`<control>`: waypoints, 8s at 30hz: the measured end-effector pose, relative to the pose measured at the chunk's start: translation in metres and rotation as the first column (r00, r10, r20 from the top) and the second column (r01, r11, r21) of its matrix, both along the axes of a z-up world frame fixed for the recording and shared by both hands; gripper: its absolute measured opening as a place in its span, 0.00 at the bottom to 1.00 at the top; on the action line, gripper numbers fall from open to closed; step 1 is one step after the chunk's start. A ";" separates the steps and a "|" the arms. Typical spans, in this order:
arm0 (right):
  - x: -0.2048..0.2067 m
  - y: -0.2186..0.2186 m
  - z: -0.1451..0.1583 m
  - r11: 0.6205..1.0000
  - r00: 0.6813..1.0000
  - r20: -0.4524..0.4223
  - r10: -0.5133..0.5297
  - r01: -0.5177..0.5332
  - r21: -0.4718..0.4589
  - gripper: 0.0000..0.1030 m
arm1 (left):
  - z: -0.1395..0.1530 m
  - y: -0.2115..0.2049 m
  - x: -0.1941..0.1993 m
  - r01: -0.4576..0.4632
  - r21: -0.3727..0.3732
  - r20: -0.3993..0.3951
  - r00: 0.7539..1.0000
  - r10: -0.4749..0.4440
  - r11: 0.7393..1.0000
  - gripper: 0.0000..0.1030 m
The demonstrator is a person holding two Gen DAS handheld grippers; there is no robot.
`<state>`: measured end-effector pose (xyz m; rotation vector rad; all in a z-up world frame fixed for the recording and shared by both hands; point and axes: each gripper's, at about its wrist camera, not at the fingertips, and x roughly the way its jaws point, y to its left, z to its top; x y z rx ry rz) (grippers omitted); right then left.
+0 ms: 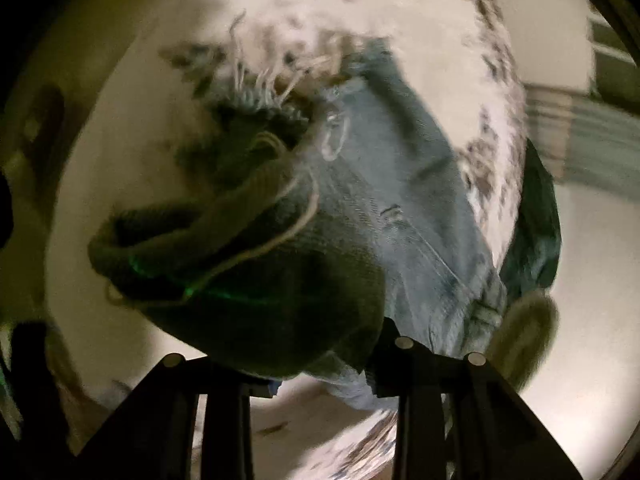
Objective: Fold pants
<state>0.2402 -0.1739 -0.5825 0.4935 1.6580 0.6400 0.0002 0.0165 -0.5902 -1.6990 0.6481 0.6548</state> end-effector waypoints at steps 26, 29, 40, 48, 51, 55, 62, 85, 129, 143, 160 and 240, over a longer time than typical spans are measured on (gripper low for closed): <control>-0.016 0.000 -0.025 0.999 0.998 0.047 -0.031 0.030 0.022 0.29 | 0.015 0.043 0.043 -0.071 0.095 0.018 0.997 0.069 0.993 0.20; -0.021 -0.004 -0.001 0.999 0.997 0.070 -0.035 0.034 0.017 0.26 | 0.045 0.050 0.047 -0.019 0.117 0.004 1.000 0.019 0.993 0.20; -0.022 -0.023 0.147 0.985 0.988 0.062 -0.140 0.133 0.110 0.24 | 0.218 0.061 0.090 0.212 0.271 0.006 0.975 -0.222 0.939 0.19; 0.033 -0.069 0.299 0.939 0.932 0.179 -0.314 0.277 0.204 0.24 | 0.336 0.055 0.197 0.318 0.367 0.144 0.909 -0.392 0.874 0.19; 0.070 -0.088 0.348 0.905 0.885 0.231 -0.405 0.350 0.243 0.24 | 0.373 0.053 0.265 0.369 0.405 0.206 0.855 -0.476 0.837 0.19; 0.123 -0.114 0.399 0.855 0.796 0.320 -0.514 0.443 0.271 0.24 | 0.397 0.038 0.362 0.453 0.447 0.265 0.756 -0.598 0.771 0.19; 0.174 -0.170 0.359 0.753 0.670 0.354 -0.653 0.624 0.207 0.24 | 0.309 -0.005 0.478 0.636 0.448 0.197 0.616 -0.763 0.629 0.19; 0.088 -0.197 0.196 0.688 0.688 0.164 -0.707 0.723 -0.067 0.40 | 0.177 0.000 0.439 0.864 0.235 -0.097 0.476 -0.874 0.444 0.35; -0.157 -0.037 0.569 0.585 0.619 0.763 -0.186 0.694 -0.420 0.99 | 0.478 -0.028 0.203 0.651 0.728 -0.565 0.393 -0.726 -0.215 0.87; -0.280 0.006 0.670 0.611 0.528 0.840 -0.124 0.708 -0.355 0.99 | 0.530 -0.014 0.128 0.586 0.777 -0.533 0.417 -0.737 -0.230 0.87; -0.299 0.027 0.702 0.598 0.503 0.855 -0.122 0.725 -0.341 1.00 | 0.542 -0.005 0.106 0.555 0.793 -0.529 0.427 -0.733 -0.249 0.93; -0.283 0.033 0.702 0.615 0.512 0.850 -0.126 0.712 -0.338 1.00 | 0.549 0.001 0.110 0.551 0.790 -0.539 0.416 -0.732 -0.269 0.94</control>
